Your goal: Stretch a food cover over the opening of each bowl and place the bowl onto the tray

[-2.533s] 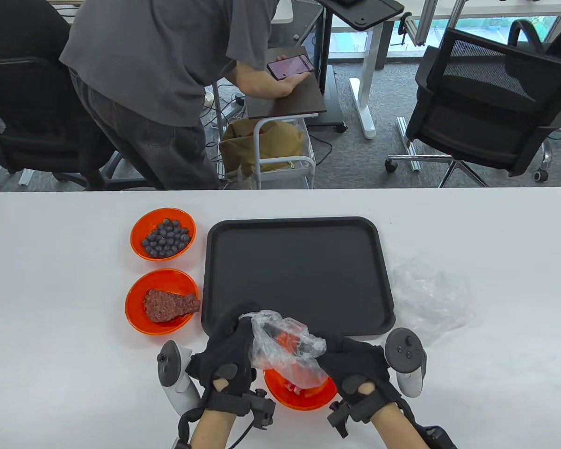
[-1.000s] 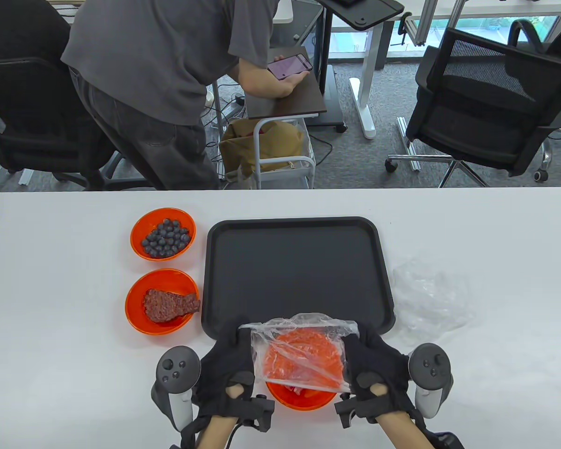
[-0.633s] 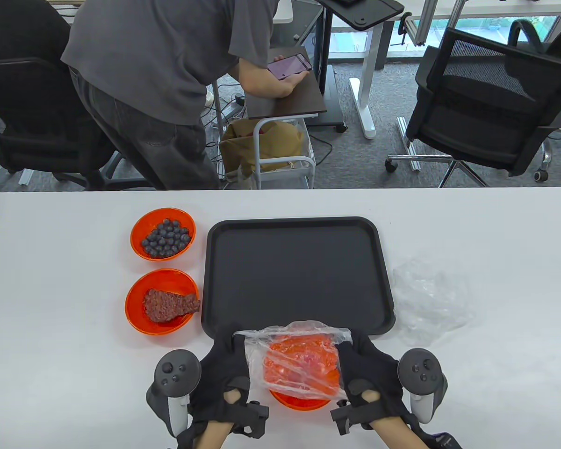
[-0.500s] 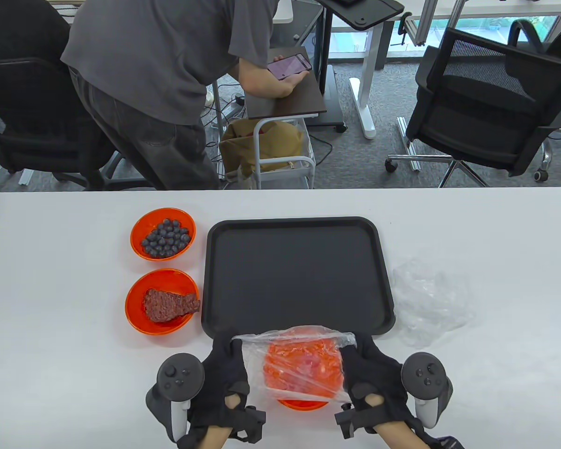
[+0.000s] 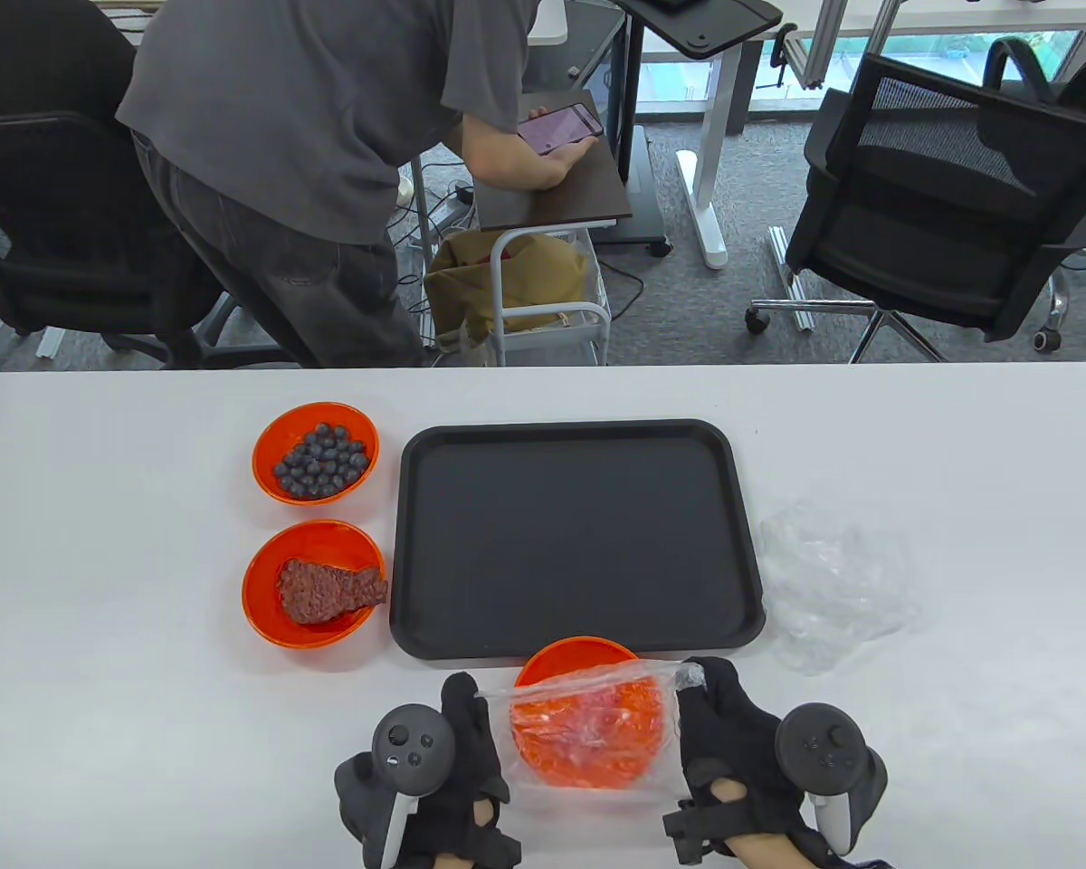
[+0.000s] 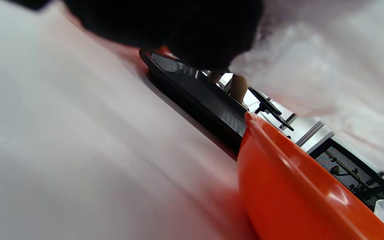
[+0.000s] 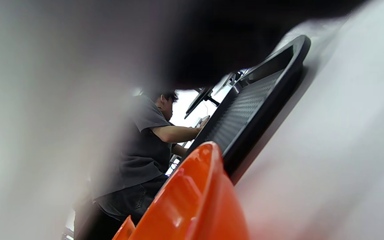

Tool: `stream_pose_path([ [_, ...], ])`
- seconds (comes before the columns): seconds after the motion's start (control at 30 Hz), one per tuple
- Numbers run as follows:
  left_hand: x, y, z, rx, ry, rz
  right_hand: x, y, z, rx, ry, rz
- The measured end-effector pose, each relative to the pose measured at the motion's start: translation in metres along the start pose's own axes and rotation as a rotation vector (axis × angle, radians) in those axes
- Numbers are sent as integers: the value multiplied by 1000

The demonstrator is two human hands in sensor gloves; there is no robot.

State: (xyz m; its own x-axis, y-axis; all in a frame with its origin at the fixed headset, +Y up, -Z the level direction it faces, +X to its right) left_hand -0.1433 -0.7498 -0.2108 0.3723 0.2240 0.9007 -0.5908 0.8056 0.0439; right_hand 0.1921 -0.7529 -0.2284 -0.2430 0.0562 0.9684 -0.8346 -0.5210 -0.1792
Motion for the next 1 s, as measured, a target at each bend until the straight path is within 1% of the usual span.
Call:
stream_pose_path([
  [0.2,2,-10,1,-66,4,38,0,4,4,58,32,-26],
  [0.3,4,-16,0,-134,-23,18,1,8,4,136,36,-32],
  [0.4,4,-22,-1,-172,-33,25,2,12,2,212,9,-25],
  [0.57,3,-24,-1,-184,-33,28,-1,15,2,272,-6,-12],
  [0.7,1,-28,0,-188,-29,42,-5,18,3,307,17,-21],
  [0.83,0,-32,-1,-223,-39,41,-8,23,-1,413,-4,-2],
  [1.0,-3,-33,-1,-220,-38,46,-14,25,0,415,31,-20],
])
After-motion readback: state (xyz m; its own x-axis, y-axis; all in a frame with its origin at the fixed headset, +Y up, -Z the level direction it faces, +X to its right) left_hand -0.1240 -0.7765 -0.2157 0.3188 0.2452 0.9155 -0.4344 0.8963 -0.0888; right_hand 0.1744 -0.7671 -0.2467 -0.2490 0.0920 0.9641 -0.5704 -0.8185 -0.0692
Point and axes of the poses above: the tracker on the back of each hand, its own z axis roughly to the little-finger side, its own x axis roughly from the fingertips to the wrist, y = z × x, the point moved 2 cm from there along -x, roughly from the wrist to the fingertips, and after that the axes turned 10 degrees about y, right-handed, at the moved point
